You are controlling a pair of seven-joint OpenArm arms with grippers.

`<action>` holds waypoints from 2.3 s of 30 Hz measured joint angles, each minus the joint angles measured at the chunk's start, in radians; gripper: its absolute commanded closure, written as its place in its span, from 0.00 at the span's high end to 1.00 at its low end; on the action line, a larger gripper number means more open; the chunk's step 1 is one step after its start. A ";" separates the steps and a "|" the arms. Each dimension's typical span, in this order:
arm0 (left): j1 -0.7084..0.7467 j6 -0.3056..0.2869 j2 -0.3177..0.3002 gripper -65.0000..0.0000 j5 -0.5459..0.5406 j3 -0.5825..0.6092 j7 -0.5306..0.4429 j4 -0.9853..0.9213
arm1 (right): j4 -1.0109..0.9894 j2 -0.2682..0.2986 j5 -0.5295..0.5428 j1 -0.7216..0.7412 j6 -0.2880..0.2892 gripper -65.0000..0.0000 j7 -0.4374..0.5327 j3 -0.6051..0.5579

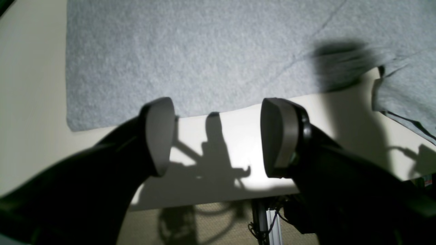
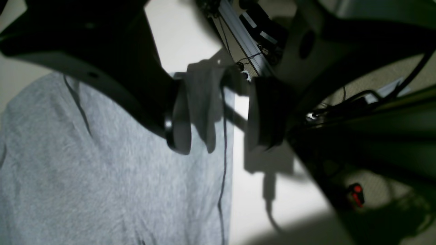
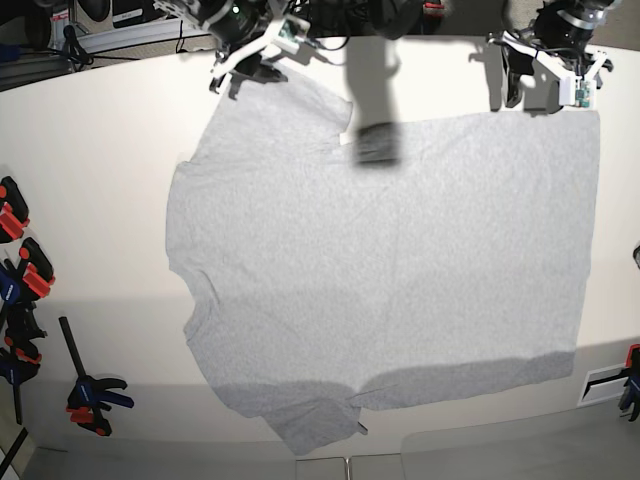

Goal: Fold the T-shirt properly
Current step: 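Grasp the shoulder edge of the grey shirt with the right gripper, then grasp the shoulder corner of the shirt with the left gripper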

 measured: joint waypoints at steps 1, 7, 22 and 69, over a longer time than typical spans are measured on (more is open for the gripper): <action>0.000 0.000 0.000 0.56 0.000 0.000 -0.002 0.000 | -0.020 -0.024 0.002 0.016 0.000 0.40 0.000 0.000; 0.000 0.000 0.000 0.56 0.003 0.000 -0.003 0.000 | -0.106 -0.118 0.002 0.047 -0.003 0.40 -0.011 0.000; 0.000 0.000 0.001 0.56 0.000 0.000 -0.003 0.000 | -0.184 -0.086 -0.072 0.063 -0.064 0.40 -0.047 -0.005; -0.029 -0.224 -0.192 0.40 0.343 0.000 -0.131 -0.163 | -0.184 0.006 -0.197 -0.009 -0.115 0.00 -0.082 0.001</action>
